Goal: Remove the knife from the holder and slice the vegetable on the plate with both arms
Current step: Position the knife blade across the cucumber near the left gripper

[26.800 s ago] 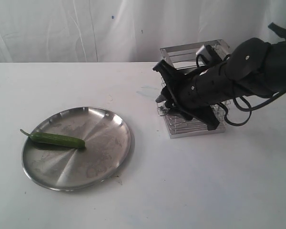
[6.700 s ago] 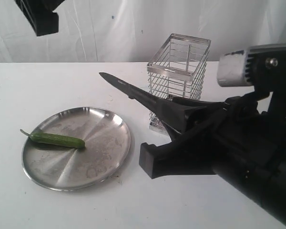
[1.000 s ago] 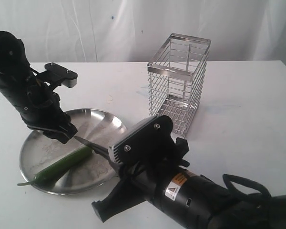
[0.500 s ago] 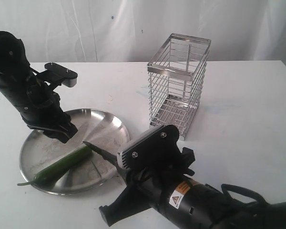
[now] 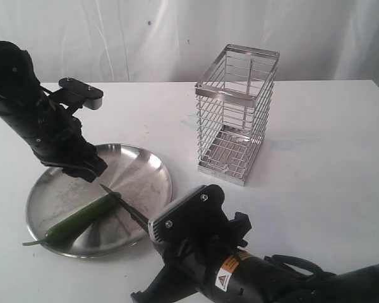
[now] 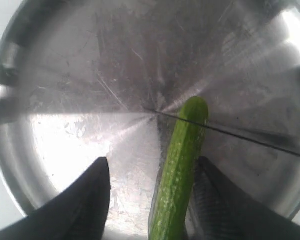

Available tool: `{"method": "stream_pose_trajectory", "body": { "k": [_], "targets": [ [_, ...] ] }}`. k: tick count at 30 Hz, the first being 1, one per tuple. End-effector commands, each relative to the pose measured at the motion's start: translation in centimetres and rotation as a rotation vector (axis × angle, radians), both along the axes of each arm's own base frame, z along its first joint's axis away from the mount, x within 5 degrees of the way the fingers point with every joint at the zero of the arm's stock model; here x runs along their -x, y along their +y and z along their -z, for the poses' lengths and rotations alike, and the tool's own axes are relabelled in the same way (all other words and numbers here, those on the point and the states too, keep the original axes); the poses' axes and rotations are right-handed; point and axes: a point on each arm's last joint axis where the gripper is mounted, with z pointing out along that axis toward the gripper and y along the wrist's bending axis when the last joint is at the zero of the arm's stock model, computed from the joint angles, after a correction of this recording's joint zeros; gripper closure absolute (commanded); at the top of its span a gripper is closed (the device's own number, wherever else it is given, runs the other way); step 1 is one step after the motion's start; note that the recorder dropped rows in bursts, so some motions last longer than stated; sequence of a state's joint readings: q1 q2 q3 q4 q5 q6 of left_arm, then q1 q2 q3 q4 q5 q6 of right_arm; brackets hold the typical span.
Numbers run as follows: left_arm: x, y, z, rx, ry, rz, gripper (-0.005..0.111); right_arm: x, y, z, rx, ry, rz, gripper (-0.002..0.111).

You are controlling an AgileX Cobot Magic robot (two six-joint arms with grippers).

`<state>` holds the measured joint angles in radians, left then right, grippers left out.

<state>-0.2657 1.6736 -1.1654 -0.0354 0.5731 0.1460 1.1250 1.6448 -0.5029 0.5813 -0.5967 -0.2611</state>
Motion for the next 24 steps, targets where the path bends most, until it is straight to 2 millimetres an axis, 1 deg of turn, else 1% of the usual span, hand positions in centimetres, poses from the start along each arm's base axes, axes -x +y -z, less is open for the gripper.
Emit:
{"method": "stream_pose_trajectory", "body": {
  "k": [1,6,17,19,22,24],
  "targets": [
    [0.0,-0.4,-0.3,0.069,-0.017,-0.041,0.052,0.1,0.1,0.0,0.0,0.006,-0.006,0.108],
    [0.0,-0.5,-0.3,0.072,-0.015,-0.041,0.052,-0.1,0.4,-0.1,-0.001,-0.005,-0.011,0.108],
    [0.0,-0.7,-0.2,0.088,-0.01,-0.048,0.052,-0.7,1.6,0.7,0.015,0.012,-0.004,0.108],
    [-0.1,-0.7,0.1,0.086,0.001,-0.05,0.052,-0.7,1.7,0.9,0.019,0.014,-0.004,0.108],
    [-0.4,-0.8,1.5,0.075,0.047,-0.052,0.052,-0.8,1.6,0.9,0.02,0.017,0.001,0.108],
    [-0.6,-0.8,2.3,0.067,0.07,-0.051,0.055,-0.8,1.6,0.9,0.02,0.018,0.002,0.108]
  ]
}}
